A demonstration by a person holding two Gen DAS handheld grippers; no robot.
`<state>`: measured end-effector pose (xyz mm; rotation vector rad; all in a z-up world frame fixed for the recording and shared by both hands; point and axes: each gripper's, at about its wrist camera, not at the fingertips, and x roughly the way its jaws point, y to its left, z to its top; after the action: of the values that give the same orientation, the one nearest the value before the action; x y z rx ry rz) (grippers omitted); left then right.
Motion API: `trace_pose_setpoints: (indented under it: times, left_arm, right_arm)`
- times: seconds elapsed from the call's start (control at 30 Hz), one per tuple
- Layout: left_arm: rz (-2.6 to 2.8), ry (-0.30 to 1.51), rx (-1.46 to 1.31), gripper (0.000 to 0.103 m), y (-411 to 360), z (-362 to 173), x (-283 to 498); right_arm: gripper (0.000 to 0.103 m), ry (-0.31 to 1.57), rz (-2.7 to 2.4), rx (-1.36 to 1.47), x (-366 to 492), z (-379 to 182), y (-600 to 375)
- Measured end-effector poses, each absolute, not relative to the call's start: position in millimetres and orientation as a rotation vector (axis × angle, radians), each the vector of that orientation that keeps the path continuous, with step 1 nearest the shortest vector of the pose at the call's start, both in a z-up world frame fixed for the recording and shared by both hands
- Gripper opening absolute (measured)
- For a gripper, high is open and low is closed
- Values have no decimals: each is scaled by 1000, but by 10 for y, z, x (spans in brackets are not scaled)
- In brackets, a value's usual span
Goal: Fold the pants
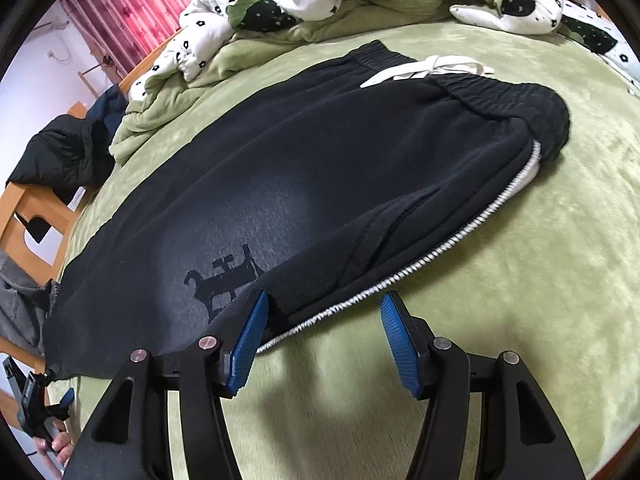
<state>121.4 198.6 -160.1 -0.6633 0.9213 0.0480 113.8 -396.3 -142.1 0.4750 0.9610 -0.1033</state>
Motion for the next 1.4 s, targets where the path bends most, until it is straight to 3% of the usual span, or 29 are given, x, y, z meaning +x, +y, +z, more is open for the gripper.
trace_pose_setpoints:
  times: [0.07, 0.1, 0.17, 0.23, 0.33, 0.73, 0.93, 1.2, 1.27, 1.3, 1.33, 1.37, 1.4]
  left_arm:
    - [71, 917, -638, 84, 2024, -1601, 1239]
    - [86, 921, -635, 74, 2060, -1602, 1286]
    - [112, 929, -649, 58, 2153, -1617, 1323]
    - [146, 950, -653, 27, 2228, -1633, 1413]
    - [153, 959, -654, 14, 2326, -1599, 1484]
    - [71, 746, -454, 13, 2262, -627, 2267]
    - [135, 725, -373, 13, 2092, -642, 2970]
    - [198, 746, -278, 13, 1817, -972, 3591]
    - [215, 758, -286, 23, 1796, -1048, 3640]
    - [207, 775, -304, 38, 1795, -1080, 3659]
    - [193, 787, -318, 54, 1783, -1092, 3642]
    - [177, 789, -325, 60, 1766, -1086, 3610]
    - [167, 779, -319, 63, 1730, -1064, 3547]
  right_arm:
    - [58, 955, -110, 473, 1184, -1467, -3969]
    - [56, 956, -111, 475, 1233, -1496, -3962]
    - [44, 946, -101, 480, 1280, -1514, -3965]
    - [34, 941, -96, 482, 1360, -1523, -3951]
    - [26, 916, -106, 473, 1434, -1454, -3948]
    - [23, 737, -13, 425, 1916, -628, -3972]
    - [22, 685, -22, 417, 2561, -507, -3931]
    - [22, 714, -97, 376, 3387, -900, -3818]
    - [25, 731, -122, 369, 3468, -1050, -3804]
    - [25, 740, -132, 359, 3500, -1105, -3792]
    - [32, 752, -141, 347, 3526, -1160, -3786]
    - [42, 774, -148, 339, 3545, -1222, -3780]
    - [46, 795, -151, 340, 3544, -1259, -3788]
